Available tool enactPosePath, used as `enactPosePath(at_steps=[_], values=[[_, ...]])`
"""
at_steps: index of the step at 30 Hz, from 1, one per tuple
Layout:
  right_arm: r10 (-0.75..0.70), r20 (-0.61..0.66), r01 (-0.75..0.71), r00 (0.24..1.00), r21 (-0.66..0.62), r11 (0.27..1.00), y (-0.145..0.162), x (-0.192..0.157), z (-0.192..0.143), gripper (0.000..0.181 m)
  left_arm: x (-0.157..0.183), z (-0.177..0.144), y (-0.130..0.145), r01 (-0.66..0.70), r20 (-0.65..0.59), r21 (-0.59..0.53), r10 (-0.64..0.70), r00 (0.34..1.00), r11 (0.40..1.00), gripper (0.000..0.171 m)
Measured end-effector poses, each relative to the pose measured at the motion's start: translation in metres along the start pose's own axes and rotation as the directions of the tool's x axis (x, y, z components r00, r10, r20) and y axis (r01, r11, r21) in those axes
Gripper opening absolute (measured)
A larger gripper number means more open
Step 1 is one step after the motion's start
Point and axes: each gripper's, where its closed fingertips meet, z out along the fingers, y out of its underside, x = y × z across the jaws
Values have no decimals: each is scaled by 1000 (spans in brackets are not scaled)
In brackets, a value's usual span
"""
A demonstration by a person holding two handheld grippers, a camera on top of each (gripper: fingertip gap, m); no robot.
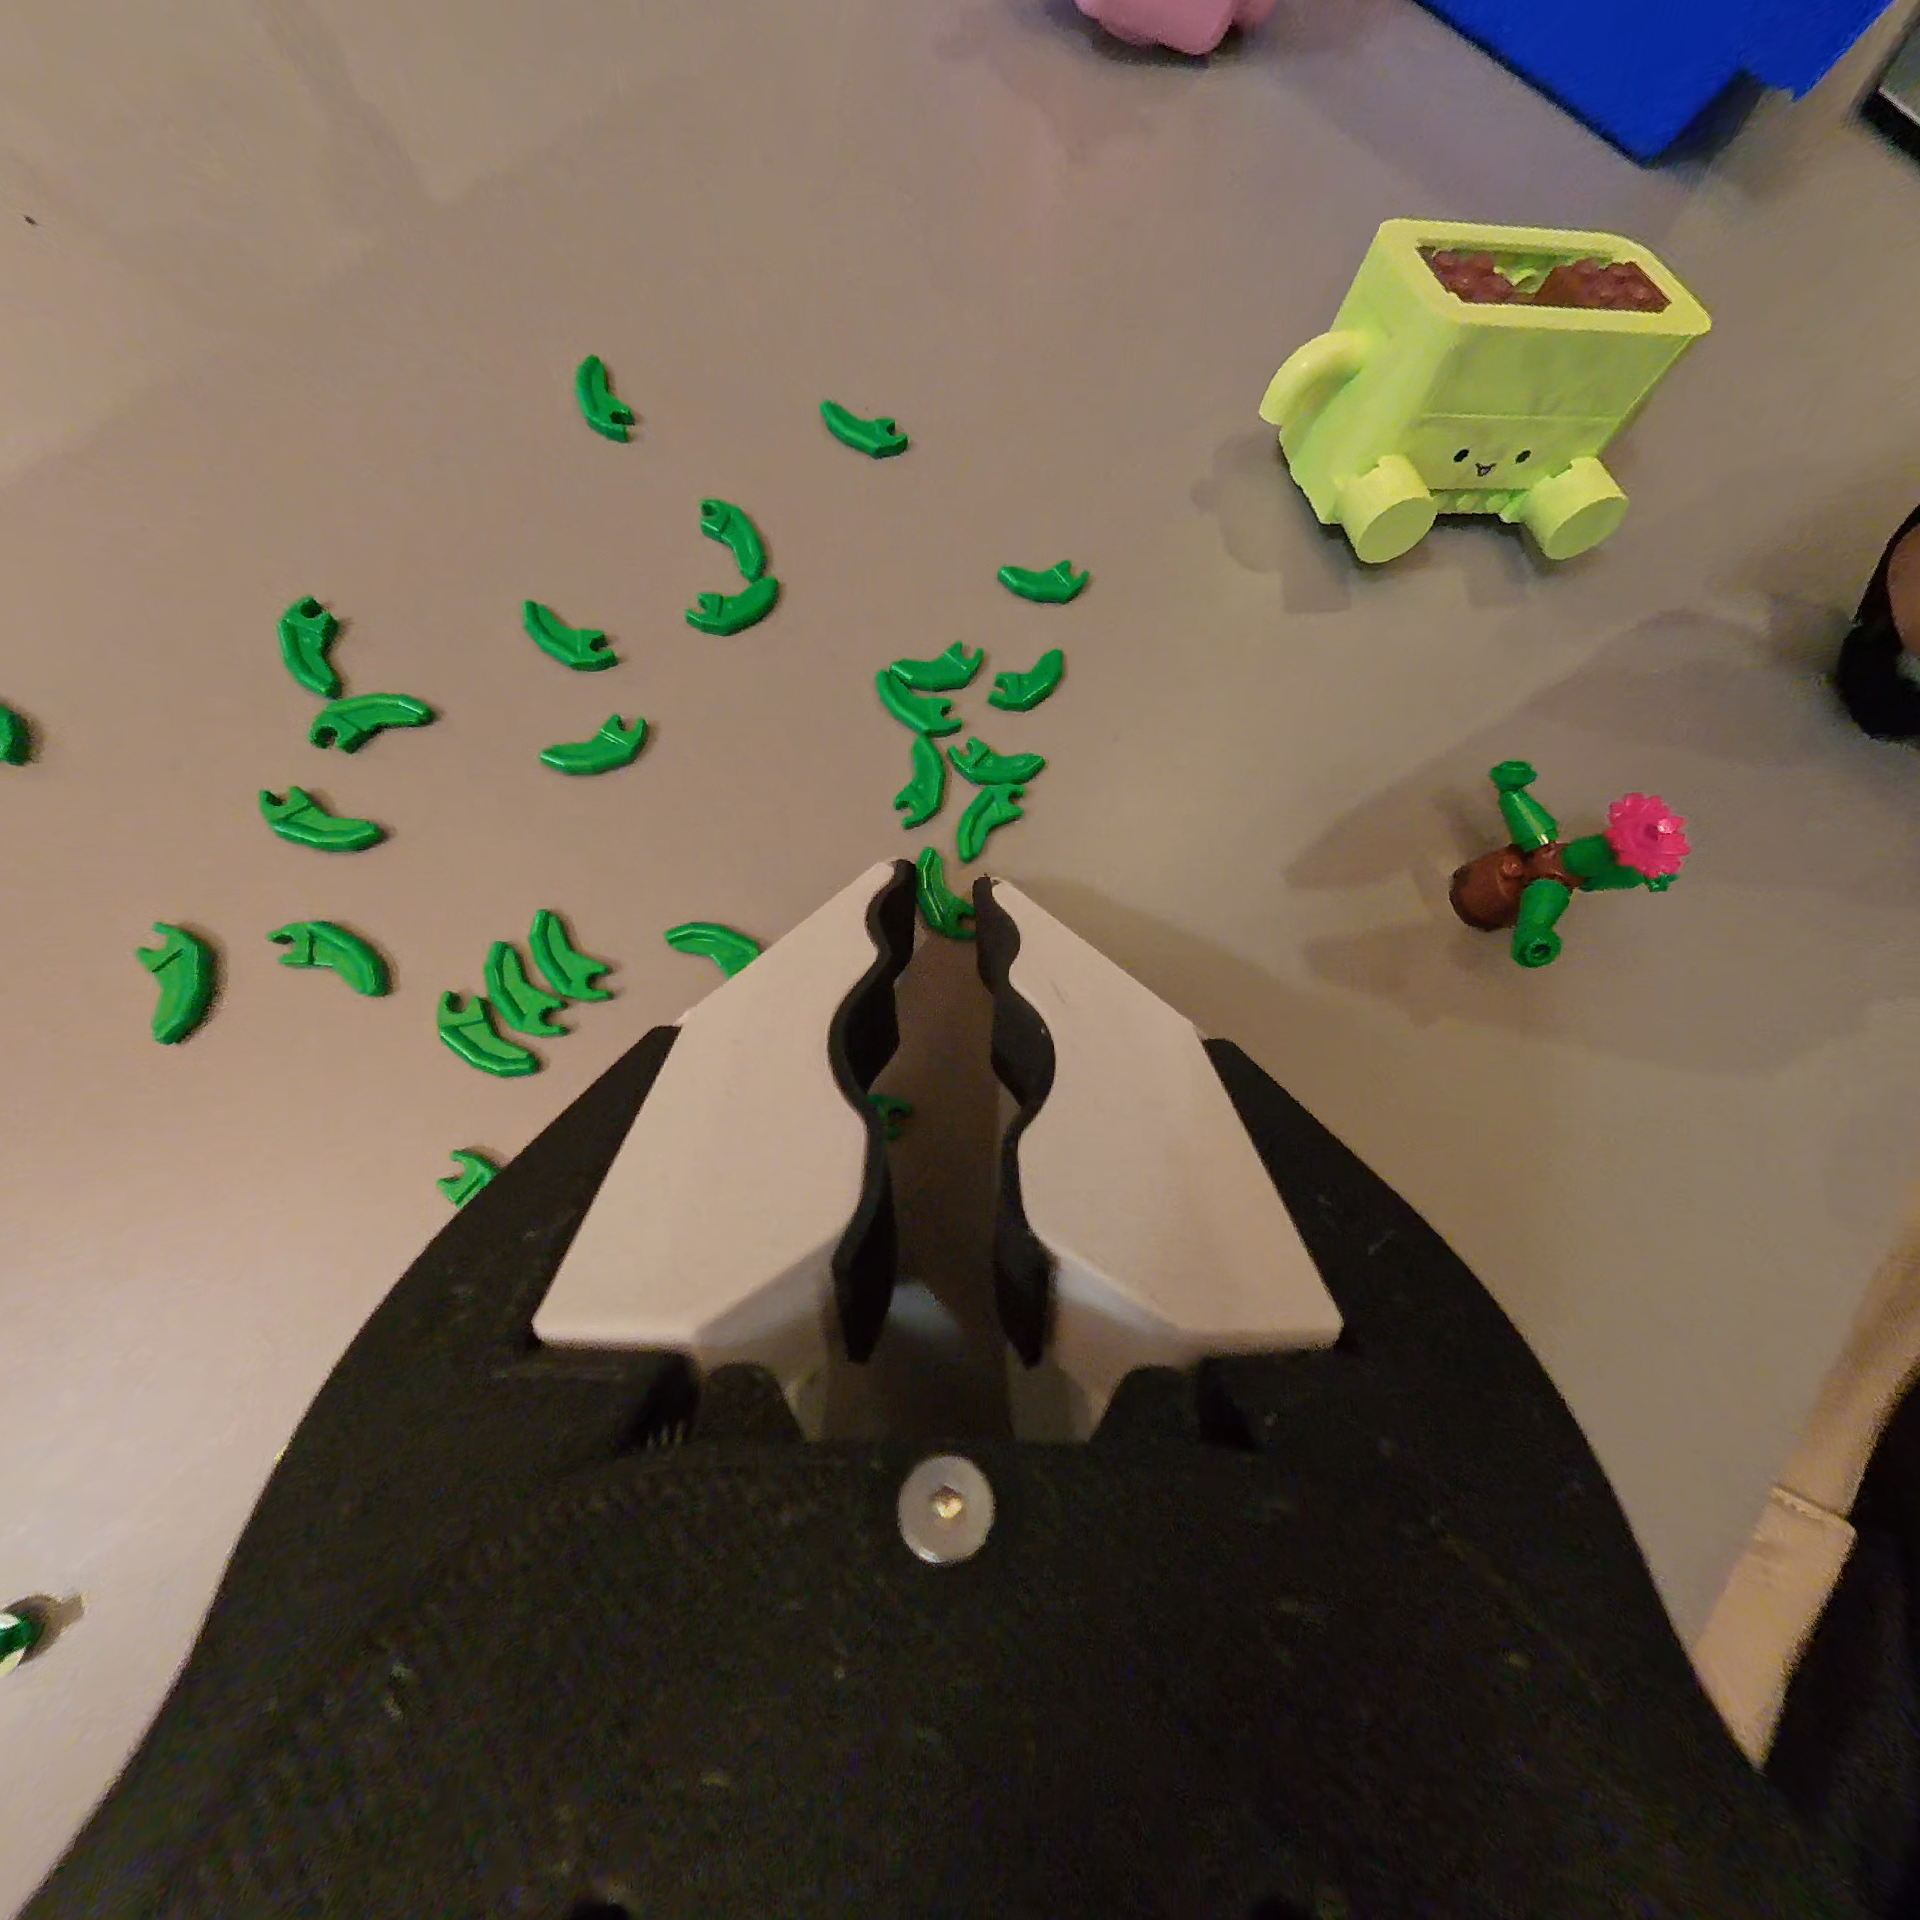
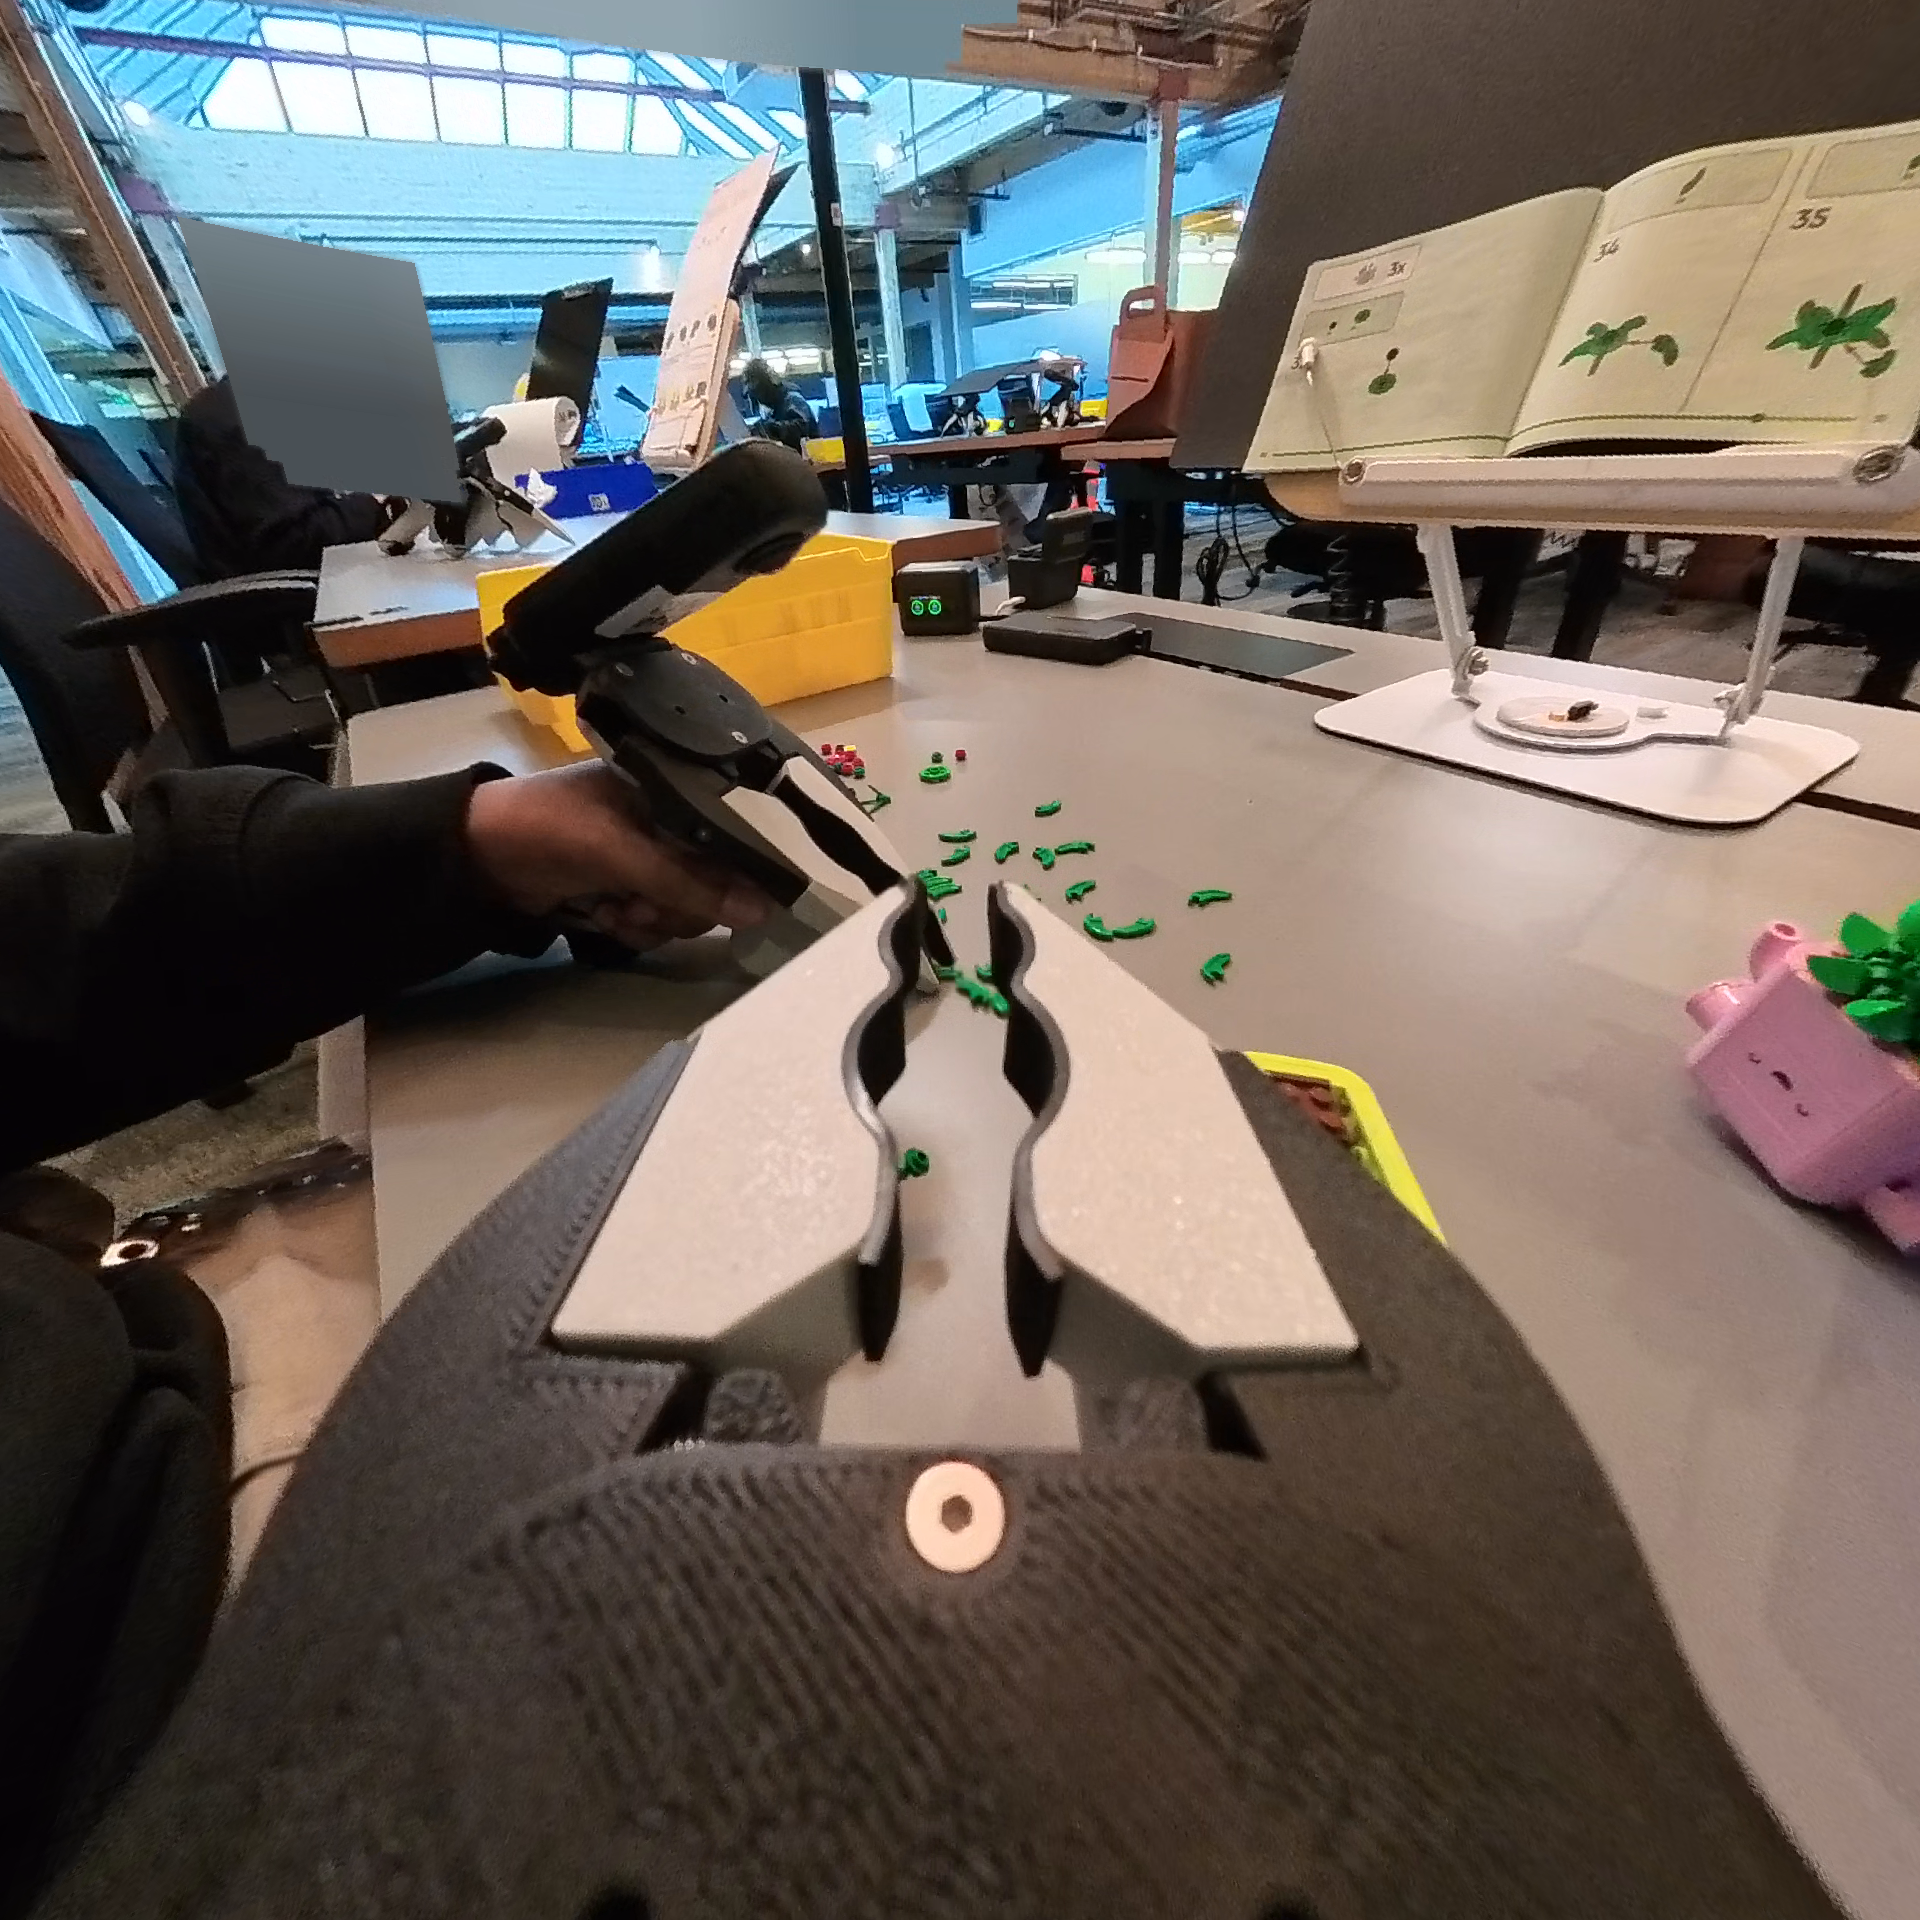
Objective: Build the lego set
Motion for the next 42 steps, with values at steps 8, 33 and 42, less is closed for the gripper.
enactPosePath(at_steps=[8, 33, 42], values=[[36, 12, -36, 999, 18, 999, -2, -1, -2, 11, 3, -14, -13, -51, 21, 120, 49, 999, 991, 0], [-29, 1, 29, 1000, -37, 999, 6, -9, 3, 10, -18, -36, 9, 165, 8, 95, -167, 986, 982, 11], [-24, 4, 24, 1000, -34, 999, 5, -9, 3, 10, -23, -26, 19, 94, 141, 12, -95, 985, 995, 16]])
